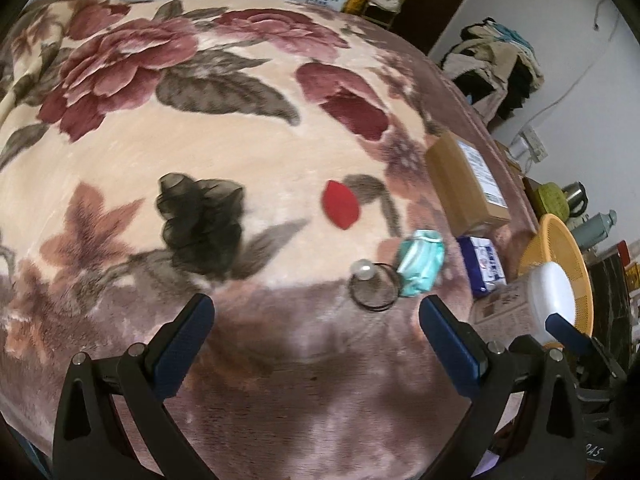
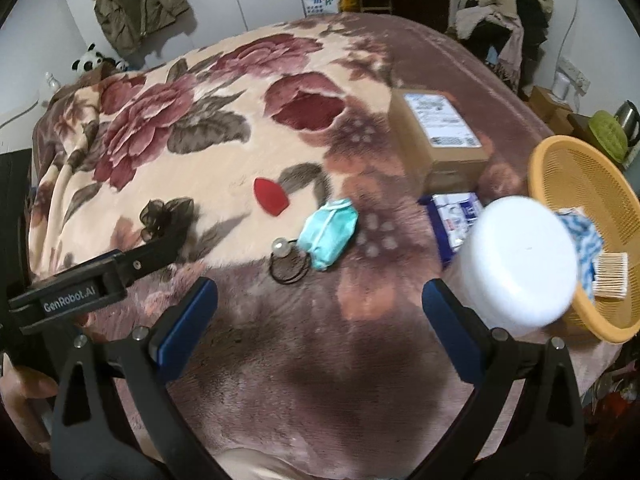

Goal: Organize soft objects
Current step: 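Approach the black mesh scrunchie with the left gripper while the right gripper approaches the green mask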

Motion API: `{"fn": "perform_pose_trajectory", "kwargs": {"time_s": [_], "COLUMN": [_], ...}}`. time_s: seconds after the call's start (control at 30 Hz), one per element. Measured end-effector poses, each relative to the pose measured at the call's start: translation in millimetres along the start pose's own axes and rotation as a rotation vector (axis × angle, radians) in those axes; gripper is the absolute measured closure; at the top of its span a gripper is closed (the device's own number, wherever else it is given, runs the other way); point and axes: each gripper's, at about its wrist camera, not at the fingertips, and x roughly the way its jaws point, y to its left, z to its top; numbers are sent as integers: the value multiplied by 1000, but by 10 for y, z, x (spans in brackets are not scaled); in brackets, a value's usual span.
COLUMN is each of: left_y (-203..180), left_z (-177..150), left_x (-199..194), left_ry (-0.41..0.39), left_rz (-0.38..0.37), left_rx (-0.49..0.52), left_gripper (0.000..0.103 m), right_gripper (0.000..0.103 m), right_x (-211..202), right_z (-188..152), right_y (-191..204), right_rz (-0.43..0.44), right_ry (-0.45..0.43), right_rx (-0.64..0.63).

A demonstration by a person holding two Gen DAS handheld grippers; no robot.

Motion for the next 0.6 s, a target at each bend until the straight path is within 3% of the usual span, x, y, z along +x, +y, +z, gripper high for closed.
{"fn": "perform_pose_trajectory", "kwargs": {"time_s": [0.37, 0.6], "left_y": [420, 742], "left_z": [-65, -47], "left_x": [213, 318], "left_ry": [34, 47], "left_rz": [41, 75], "left_rx": [-47, -104], "left_gripper": [1, 1], "right_gripper": [0, 0], "right_x": [428, 672], "right_z": [-186, -127], "right_y": [119, 51], "right_rz": [34, 45], "right_ry": [86, 110], "right_rx": [25, 82]}}
